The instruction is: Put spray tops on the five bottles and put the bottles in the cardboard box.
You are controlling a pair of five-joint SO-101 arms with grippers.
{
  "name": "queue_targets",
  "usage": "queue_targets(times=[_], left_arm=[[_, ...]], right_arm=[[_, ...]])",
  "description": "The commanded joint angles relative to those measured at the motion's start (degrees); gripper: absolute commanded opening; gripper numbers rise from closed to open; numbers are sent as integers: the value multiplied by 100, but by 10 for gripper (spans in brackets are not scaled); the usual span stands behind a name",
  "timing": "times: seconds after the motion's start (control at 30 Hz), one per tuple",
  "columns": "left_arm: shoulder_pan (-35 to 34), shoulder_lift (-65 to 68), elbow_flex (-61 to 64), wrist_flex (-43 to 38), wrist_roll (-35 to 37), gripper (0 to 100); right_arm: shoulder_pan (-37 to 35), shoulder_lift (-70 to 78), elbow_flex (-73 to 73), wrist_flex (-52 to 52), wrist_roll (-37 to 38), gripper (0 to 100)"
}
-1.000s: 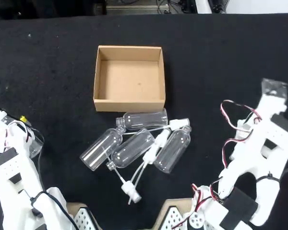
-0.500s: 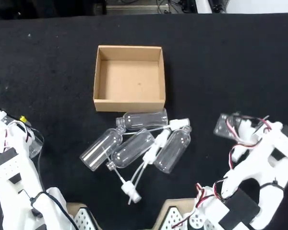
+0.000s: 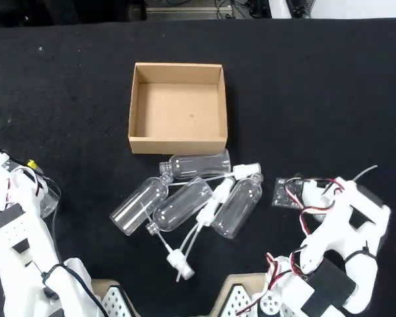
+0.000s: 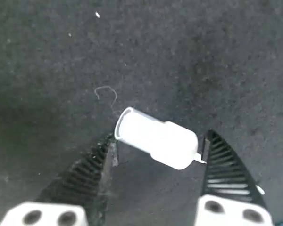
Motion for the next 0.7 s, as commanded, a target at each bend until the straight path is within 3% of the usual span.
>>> queue_targets(times=[0.0, 0.13, 0.2, 0.3, 0.53, 0.6, 0.67], left_arm=[[48, -193, -92, -97, -9, 76], [48, -193, -92, -105, -9, 76], [48, -193, -92, -105, -9, 76], [48, -193, -92, -105, -9, 76], [57, -193, -92, -105, -9, 76], [57, -193, -92, -105, -9, 76], [57, -193, -92, -105, -9, 76]], right_arm=[[-114, 31, 66, -440, 35, 186], [-9, -4, 180, -510, -88, 44], [-9, -13, 154, -510, -651, 20], [-44, -13, 40, -501, -2163, 19], [457, 31, -505, -343, -6813, 19], [589, 31, -655, 53, -7323, 34], [598, 40, -778, 527, -7288, 92]])
